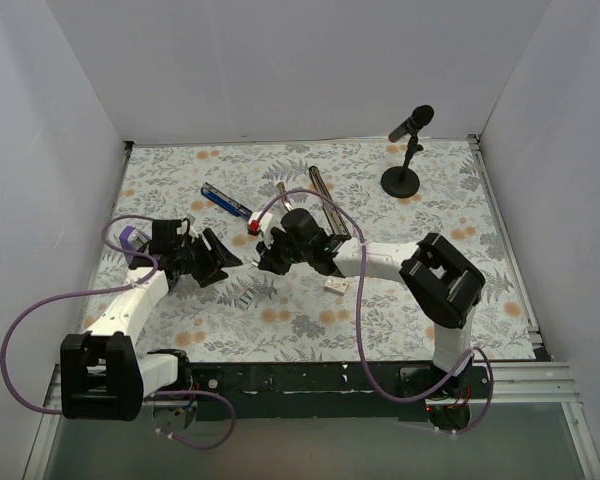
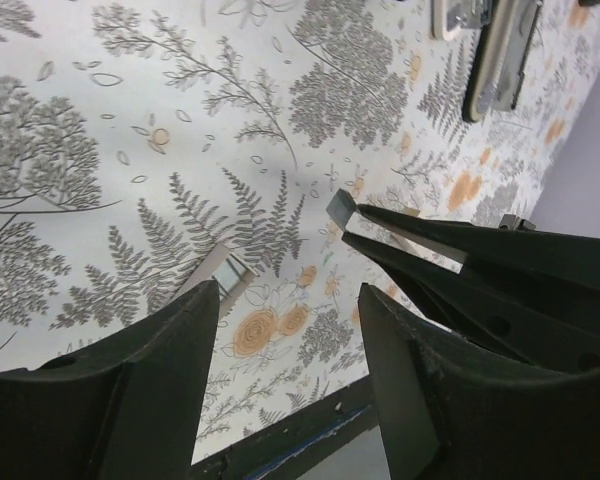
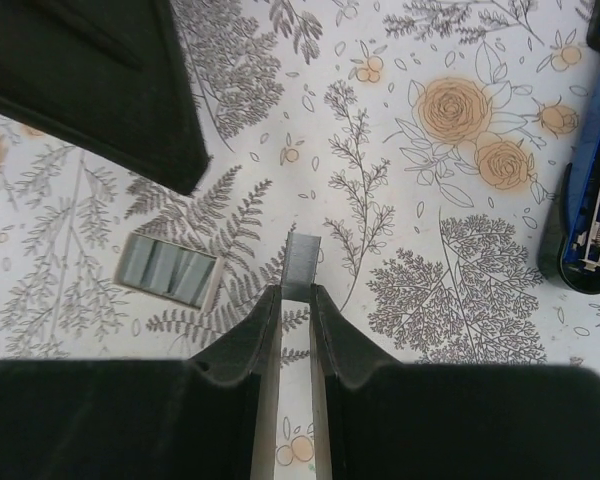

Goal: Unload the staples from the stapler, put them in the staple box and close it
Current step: Pick up the staple from the center of the board.

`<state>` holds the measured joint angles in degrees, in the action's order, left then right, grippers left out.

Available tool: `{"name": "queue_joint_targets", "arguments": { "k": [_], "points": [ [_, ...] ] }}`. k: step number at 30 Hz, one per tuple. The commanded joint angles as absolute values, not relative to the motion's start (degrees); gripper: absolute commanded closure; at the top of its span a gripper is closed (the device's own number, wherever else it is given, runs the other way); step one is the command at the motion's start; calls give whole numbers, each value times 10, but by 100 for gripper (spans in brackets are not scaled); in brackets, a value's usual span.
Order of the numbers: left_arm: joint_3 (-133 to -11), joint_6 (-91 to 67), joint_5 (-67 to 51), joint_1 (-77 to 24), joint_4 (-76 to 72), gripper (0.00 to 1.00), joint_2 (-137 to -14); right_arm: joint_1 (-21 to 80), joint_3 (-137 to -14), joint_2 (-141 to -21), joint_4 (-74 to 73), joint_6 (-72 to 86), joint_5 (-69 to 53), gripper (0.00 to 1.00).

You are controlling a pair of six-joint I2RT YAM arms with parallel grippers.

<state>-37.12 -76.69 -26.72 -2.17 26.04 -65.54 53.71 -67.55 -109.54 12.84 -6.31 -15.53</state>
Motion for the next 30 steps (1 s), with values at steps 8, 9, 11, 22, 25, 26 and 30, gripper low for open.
{"name": "queue_joint_targets", "arguments": {
  "k": [8,9,11,22,25,26,30],
  "points": [
    [-363,-773,-409,-18,171,55,-674,541,-652,-1020,148,-43,-206,86],
    [-363,-773,-410,-18,169,55,-675,542,-650,-1018,145,-45,-207,86],
    [-364,-776,-414,-18,168,57,-677,544,-649,-1011,144,-46,-207,86],
    [-359,-783,-432,-18,163,67,-696,552,-635,-985,152,-43,-205,85],
    [-355,-788,-443,-18,159,67,-696,554,-635,-985,152,-42,-205,85],
    [-352,-791,-445,-18,155,67,-696,554,-636,-985,149,-43,-205,85],
    [-345,-798,-454,-18,147,67,-697,556,-640,-990,146,-43,-204,85]
  ]
}}
